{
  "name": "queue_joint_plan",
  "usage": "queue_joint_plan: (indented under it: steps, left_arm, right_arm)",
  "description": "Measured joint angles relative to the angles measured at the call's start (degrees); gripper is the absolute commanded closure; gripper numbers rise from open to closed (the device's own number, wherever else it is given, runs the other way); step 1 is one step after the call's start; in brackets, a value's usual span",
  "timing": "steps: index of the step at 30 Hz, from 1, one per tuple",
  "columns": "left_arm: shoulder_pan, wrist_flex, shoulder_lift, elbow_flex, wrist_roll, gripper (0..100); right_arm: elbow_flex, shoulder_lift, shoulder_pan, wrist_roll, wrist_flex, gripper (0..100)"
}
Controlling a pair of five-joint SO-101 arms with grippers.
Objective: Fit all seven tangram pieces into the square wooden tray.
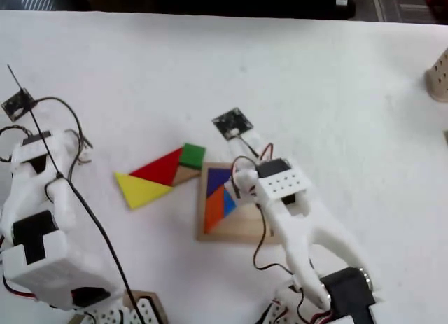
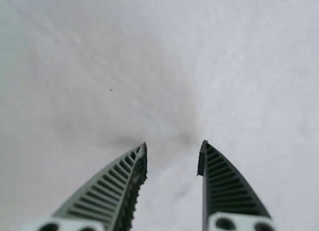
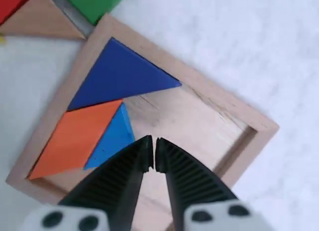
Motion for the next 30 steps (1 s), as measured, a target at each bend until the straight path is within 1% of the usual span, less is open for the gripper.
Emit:
queue_joint_plan:
  steps: [3, 6, 21, 30]
  left_arm:
    - [0.0, 0.0, 0.0, 0.0, 0.0, 82]
    - [0.0, 0.0, 0.0, 0.0, 0.0, 82]
    - [0.0, 0.0, 0.0, 0.0, 0.0, 82]
    - [0.0, 0.0, 0.0, 0.0, 0.0, 82]
  right_arm:
    - [2.0, -0.1, 1.1, 0.1, 2.2, 98.1]
    - [4.7, -0.2, 0.4, 0.1, 2.7, 98.1]
    - [6.1, -0.2, -8.9, 0.7, -0.4, 98.1]
    - [6.1, -0.2, -9.3, 0.7, -0.8, 98.1]
